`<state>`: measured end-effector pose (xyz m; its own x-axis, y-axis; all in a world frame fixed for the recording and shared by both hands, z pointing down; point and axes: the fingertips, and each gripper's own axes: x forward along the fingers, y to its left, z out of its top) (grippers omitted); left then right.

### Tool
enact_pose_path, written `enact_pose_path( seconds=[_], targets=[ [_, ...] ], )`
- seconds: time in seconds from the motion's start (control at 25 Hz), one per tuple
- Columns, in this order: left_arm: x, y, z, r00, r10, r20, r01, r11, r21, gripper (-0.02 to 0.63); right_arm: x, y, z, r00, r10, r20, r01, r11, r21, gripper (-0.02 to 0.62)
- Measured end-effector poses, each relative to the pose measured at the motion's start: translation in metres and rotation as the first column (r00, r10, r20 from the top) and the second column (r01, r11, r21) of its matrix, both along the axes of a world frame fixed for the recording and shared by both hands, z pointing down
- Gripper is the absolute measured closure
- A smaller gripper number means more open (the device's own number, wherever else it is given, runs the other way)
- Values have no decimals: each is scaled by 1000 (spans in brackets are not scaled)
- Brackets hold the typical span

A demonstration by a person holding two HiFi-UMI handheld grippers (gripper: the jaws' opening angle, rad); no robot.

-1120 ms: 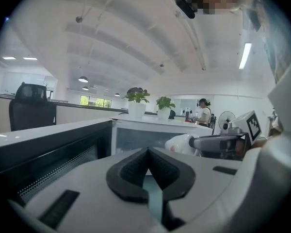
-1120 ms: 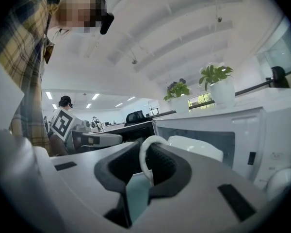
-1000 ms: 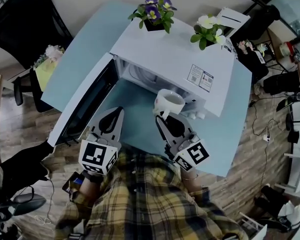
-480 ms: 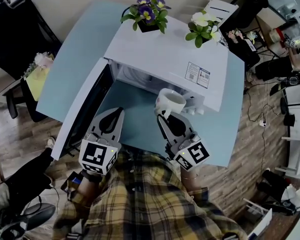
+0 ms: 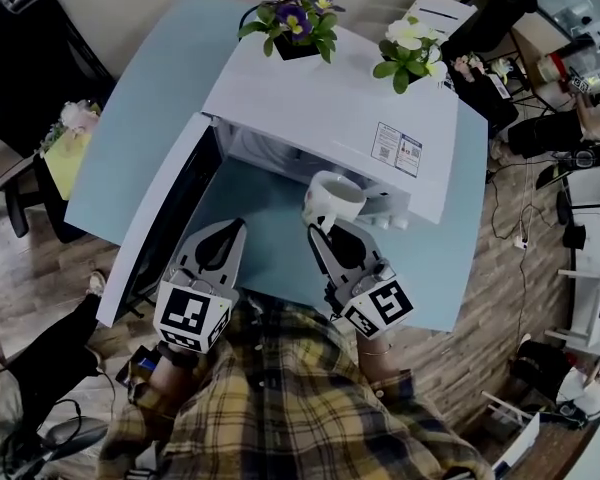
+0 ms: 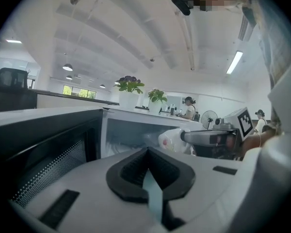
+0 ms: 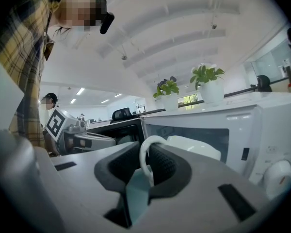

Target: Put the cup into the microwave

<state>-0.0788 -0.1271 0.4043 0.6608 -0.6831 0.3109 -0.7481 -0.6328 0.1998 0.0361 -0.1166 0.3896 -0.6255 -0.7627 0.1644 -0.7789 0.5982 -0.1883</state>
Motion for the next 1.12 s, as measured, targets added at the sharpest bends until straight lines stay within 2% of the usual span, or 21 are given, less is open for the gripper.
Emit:
enact_pose_path(
  seconds=[0.44,0.76,1.12],
  targets=[
    [9,-2,21,999,26,-19,-27,998,-56,614,-13,-31,15,999,-41,-26,41,999,12,529],
    [12,-9,30,999,38,-26,-40,997,-65,614,-20,-52,35,998,-51,-44,51,999,6,528],
    [12,-4,38,999,43,-14,-44,996,-82,614,-27,-69,48,993,-45,-106,53,996,77,528]
  ],
)
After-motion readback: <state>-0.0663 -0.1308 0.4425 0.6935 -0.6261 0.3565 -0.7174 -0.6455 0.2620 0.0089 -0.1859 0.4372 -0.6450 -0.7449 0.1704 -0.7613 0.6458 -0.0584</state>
